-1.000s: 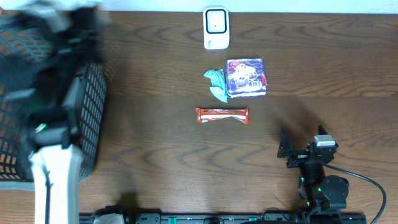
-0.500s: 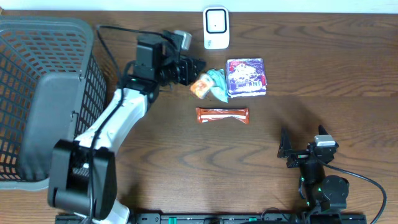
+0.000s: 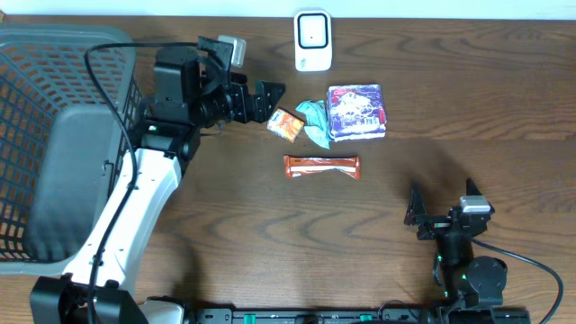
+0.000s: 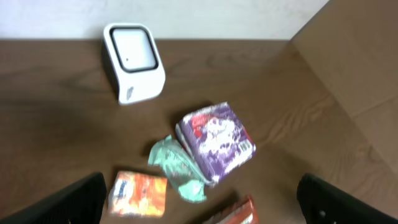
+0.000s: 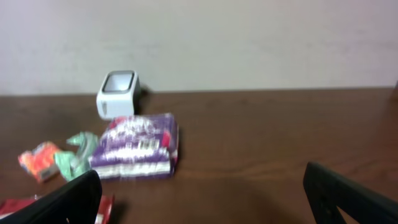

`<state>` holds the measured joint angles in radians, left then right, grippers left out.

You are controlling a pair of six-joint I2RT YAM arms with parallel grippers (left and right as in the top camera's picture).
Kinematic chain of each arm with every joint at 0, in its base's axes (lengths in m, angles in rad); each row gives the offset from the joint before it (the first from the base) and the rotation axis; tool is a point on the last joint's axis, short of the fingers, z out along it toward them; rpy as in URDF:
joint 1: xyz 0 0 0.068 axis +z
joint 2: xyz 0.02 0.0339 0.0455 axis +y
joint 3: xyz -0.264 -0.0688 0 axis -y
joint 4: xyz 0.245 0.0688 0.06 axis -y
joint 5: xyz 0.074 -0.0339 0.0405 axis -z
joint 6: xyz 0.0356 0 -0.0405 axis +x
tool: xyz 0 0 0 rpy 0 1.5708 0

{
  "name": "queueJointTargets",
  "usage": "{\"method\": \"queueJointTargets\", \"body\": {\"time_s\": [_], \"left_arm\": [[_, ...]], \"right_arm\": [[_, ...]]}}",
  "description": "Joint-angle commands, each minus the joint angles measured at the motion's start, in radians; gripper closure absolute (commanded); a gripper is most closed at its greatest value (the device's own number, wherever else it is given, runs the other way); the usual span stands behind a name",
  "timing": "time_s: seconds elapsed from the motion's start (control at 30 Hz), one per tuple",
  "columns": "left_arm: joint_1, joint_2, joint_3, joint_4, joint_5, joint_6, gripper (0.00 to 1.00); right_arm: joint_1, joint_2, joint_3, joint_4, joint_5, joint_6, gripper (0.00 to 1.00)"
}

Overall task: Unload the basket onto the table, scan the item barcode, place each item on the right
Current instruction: 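Grasp the small orange package in the basket and carry it forward, then reach the right gripper to the purple package and grasp it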

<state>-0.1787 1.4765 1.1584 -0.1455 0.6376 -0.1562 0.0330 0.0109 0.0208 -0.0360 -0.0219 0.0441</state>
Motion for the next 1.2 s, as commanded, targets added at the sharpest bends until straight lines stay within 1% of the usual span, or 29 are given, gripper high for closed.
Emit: {"method": "queueJointTargets", "body": {"time_s": [0.0, 0.07, 0.1, 0.13, 0.2, 0.23, 0.27, 0.3, 0.37, 0.4, 0.43, 0.47, 0.5, 0.53, 0.57, 0.67, 0.73, 0.8, 0.9, 1.0, 1.03, 1.07, 1.13, 1.17], "left_arm": [[0.012, 0.006, 0.002, -0.048, 0.002, 0.010, 0.02], [0.012, 0.006, 0.002, -0.089, 0.002, 0.010, 0.02], [0.012, 0.006, 0.002, -0.109, 0.002, 0.010, 0.02], [0.012, 0.006, 0.002, -0.119, 0.002, 0.010, 0.02], [0.012, 0.006, 0.002, -0.143, 0.002, 0.010, 0.02], [0.012, 0.006, 0.002, -0.146, 0.002, 0.010, 0.02], [0.012, 0.006, 0.002, -0.146, 0.002, 0.010, 0.02], [0.012, 0.006, 0.002, -0.146, 0.002, 0.010, 0.02], [0.012, 0.006, 0.002, -0.146, 0.002, 0.010, 0.02], [0.012, 0.006, 0.002, -0.146, 0.002, 0.010, 0.02], [0.012, 0.006, 0.002, -0.145, 0.002, 0.010, 0.02], [0.012, 0.006, 0.002, -0.146, 0.002, 0.010, 0.02], [0.012, 0.006, 0.002, -0.146, 0.002, 0.010, 0.02], [0.012, 0.006, 0.002, -0.146, 0.002, 0.010, 0.02], [0.012, 0.006, 0.002, -0.146, 0.002, 0.010, 0.02], [0.012, 0.006, 0.002, -0.146, 0.002, 0.010, 0.02], [0.012, 0.006, 0.002, -0.146, 0.002, 0.010, 0.02], [0.012, 0.006, 0.002, -0.146, 0.002, 0.010, 0.02], [0.012, 0.006, 0.002, -0.145, 0.002, 0.010, 0.02], [0.012, 0.006, 0.002, -0.146, 0.002, 0.010, 0.02], [0.012, 0.006, 0.002, -0.146, 0.002, 0.010, 0.02], [0.012, 0.006, 0.002, -0.146, 0.002, 0.010, 0.02], [0.012, 0.006, 0.002, -0.146, 0.002, 0.010, 0.02], [0.012, 0.006, 0.002, -0.146, 0.002, 0.010, 0.02]], "right_arm": [[-0.007, -0.005, -0.003, -0.021, 0.021, -0.005, 0.01], [-0.008, -0.005, -0.003, 0.005, 0.089, -0.029, 0.01], [-0.007, -0.005, -0.003, 0.077, 0.081, -0.007, 0.01], [-0.007, -0.005, -0.003, 0.112, 0.058, 0.007, 0.01], [-0.007, -0.005, -0.003, 0.282, -0.088, 0.018, 0.01], [-0.007, -0.004, -0.003, 0.360, -0.132, 0.017, 0.01], [-0.007, 0.002, -0.002, 0.486, -0.171, -0.003, 0.01], [-0.007, 0.010, 0.002, 0.562, -0.172, -0.008, 0.01], [-0.007, 0.045, 0.043, 0.662, -0.171, -0.022, 0.01], [-0.007, 0.069, 0.078, 0.664, -0.172, -0.030, 0.01], [-0.007, 0.134, 0.168, 0.620, -0.196, -0.077, 0.01], [-0.007, 0.160, 0.203, 0.597, -0.216, -0.102, 0.01], [-0.007, 0.230, 0.292, 0.528, -0.260, -0.159, 0.01], [-0.007, 0.338, 0.422, 0.411, -0.296, -0.206, 0.01], [-0.007, 0.410, 0.504, 0.330, -0.307, -0.226, 0.01], [-0.007, 0.720, 0.844, -0.045, -0.310, -0.264, 0.01], [-0.007, 0.866, 0.994, -0.219, -0.315, -0.266, 0.01], [-0.007, 1.025, 1.141, -0.400, -0.391, -0.266, 0.01], [-0.007, 1.195, 1.236, -0.542, -0.563, -0.247, 0.01], [-0.007, 1.319, 1.234, -0.564, -0.692, -0.207, 0.01], [-0.007, 1.366, 1.234, -0.567, -0.703, -0.205, 0.01], [-0.007, 1.392, 1.234, -0.566, -0.702, -0.200, 0.01], [-0.007, 1.453, 1.234, -0.568, -0.611, -0.083, 0.01], [-0.007, 1.481, 1.234, -0.579, -0.488, 0.018, 0.01]]}}
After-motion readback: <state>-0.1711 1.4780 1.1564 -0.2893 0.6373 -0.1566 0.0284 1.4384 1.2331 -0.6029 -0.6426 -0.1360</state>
